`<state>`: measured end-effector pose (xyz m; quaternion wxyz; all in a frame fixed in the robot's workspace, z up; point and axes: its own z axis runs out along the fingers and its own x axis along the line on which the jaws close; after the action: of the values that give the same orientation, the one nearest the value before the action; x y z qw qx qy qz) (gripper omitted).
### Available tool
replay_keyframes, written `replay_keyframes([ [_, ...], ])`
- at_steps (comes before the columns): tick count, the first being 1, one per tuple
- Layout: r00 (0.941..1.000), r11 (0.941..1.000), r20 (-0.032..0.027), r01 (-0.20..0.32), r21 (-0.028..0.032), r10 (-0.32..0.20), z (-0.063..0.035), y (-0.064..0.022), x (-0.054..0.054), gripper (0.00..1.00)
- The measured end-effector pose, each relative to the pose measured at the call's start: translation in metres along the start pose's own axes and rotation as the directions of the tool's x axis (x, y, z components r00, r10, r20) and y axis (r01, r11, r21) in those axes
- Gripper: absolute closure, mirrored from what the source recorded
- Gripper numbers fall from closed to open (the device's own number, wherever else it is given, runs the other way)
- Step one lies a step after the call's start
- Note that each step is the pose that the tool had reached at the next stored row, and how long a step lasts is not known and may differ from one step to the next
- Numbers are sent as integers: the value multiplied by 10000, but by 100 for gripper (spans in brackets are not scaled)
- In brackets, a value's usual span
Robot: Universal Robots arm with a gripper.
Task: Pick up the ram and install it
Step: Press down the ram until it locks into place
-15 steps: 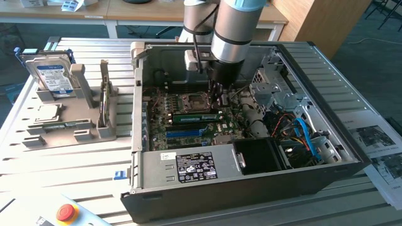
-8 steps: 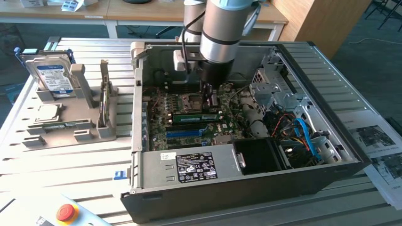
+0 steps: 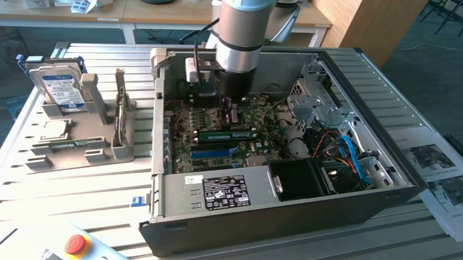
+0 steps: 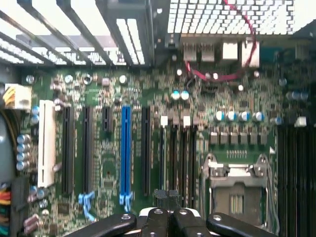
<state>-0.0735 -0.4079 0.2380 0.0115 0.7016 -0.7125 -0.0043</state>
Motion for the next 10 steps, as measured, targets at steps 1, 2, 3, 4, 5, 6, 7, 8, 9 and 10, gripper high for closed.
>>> replay_keyframes([
  [1, 10000, 10000, 0, -1, 5, 1, 1, 28, 0, 90],
  [2, 10000, 10000, 0, -2, 10, 2, 1, 54, 1, 90],
  [3, 10000, 10000, 1, -1, 14, 1, 2, 76, 1, 90],
  [4, 10000, 10000, 1, -1, 16, 1, 2, 85, 1, 90],
  [5, 10000, 10000, 1, 0, 16, 0, 2, 86, 1, 90],
  [6, 10000, 10000, 1, 1, 17, -1, 2, 86, 1, 90],
  [7, 10000, 10000, 0, 1, 17, -1, 2, 86, 1, 90],
  [8, 10000, 10000, 0, 0, 16, 0, 2, 87, 1, 90],
  [9, 10000, 10000, 0, -1, 16, 1, 2, 87, 1, 90],
  [10, 10000, 10000, 0, -1, 17, 1, 2, 87, 1, 90],
])
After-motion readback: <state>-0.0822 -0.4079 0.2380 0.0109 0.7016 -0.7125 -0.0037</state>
